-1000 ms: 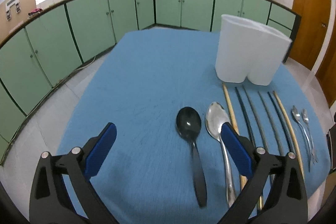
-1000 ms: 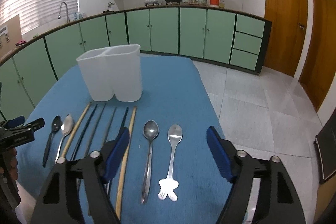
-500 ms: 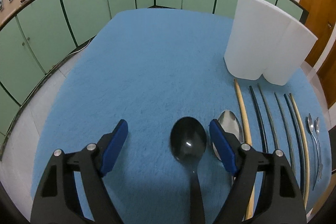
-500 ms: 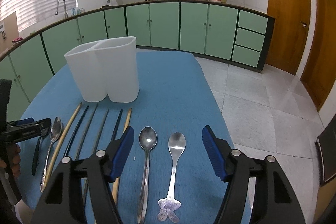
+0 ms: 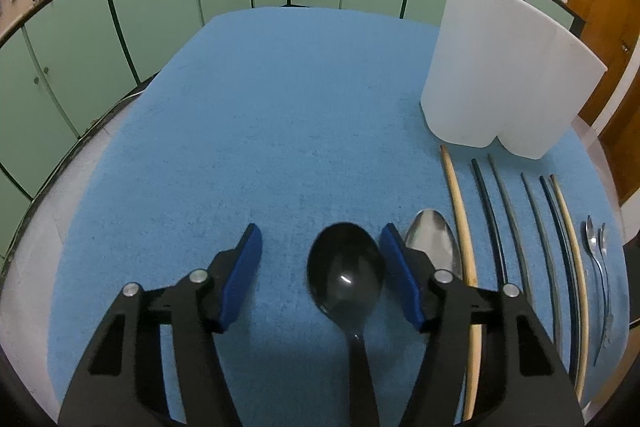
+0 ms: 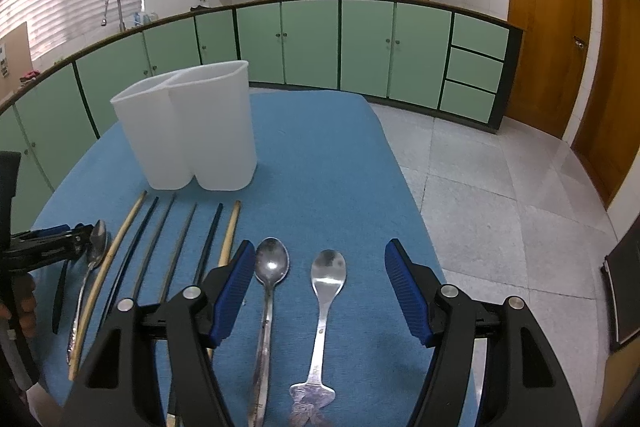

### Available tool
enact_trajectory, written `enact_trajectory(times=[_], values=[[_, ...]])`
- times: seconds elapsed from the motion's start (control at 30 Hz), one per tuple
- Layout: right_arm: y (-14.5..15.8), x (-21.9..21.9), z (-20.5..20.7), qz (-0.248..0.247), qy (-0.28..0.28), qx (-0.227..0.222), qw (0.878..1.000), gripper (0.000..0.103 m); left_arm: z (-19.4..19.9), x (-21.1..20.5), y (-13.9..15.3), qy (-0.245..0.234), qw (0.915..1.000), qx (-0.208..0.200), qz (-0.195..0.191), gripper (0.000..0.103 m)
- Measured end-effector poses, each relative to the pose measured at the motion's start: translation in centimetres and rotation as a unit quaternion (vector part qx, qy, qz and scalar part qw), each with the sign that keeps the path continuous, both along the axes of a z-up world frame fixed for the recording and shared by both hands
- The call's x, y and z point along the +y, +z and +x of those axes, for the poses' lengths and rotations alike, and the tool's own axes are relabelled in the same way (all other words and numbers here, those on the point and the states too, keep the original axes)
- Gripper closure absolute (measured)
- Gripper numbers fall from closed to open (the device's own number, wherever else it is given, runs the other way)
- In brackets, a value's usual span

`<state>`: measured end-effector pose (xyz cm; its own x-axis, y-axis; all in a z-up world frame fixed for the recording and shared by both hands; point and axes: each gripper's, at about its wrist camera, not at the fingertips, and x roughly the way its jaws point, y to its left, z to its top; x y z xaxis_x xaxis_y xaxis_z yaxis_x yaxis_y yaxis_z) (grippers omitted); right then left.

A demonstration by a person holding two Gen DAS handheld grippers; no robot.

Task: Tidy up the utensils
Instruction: 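Lower the left tool to the black spoon while the right tool approaches the silver spoon, then close the left gripper on the black spoon while the right gripper grasps the silver spoon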

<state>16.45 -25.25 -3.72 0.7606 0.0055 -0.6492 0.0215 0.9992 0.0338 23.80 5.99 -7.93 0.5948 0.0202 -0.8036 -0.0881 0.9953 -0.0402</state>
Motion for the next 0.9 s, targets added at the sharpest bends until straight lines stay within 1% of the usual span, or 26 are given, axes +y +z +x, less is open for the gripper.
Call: enact_trajectory(times=[0.07,0.23,0.4,0.63,0.8,0.9], values=[[-0.1,-0.2,0.1,-0.001,-0.003,0.001,1.0,0.037,-0.1,0.1,0.0,0.001,1.0,-0.002,-0.004,0.05],[-0.7,-0.5,0.4,-0.006,-0.003,0.013,1.0,0.046,-0.6,-0.6,0.2,-0.002,0.9999,-0.006,-0.009,0.061],[-1.9,-0.4,1.0,-0.014,0.004,0.034,0.999,0.05,-1.0,-0.3,0.1,0.001,0.9999,-0.011,-0.01,0.068],[-4.0,-0.4,2.6,-0.008,0.012,0.069,0.997,0.055,-1.1,0.2,0.2,-0.004,0.9996,-0.016,-0.022,0.069],[-4.6,-0.4,3.5,-0.008,0.012,0.079,0.997,0.055,-1.2,1.1,0.3,-0.003,0.9993,-0.02,-0.031,0.069],[-4.7,-0.5,4.2,-0.006,0.014,0.086,0.996,0.059,-1.3,1.4,0.3,-0.003,0.9992,-0.025,-0.03,0.07]])
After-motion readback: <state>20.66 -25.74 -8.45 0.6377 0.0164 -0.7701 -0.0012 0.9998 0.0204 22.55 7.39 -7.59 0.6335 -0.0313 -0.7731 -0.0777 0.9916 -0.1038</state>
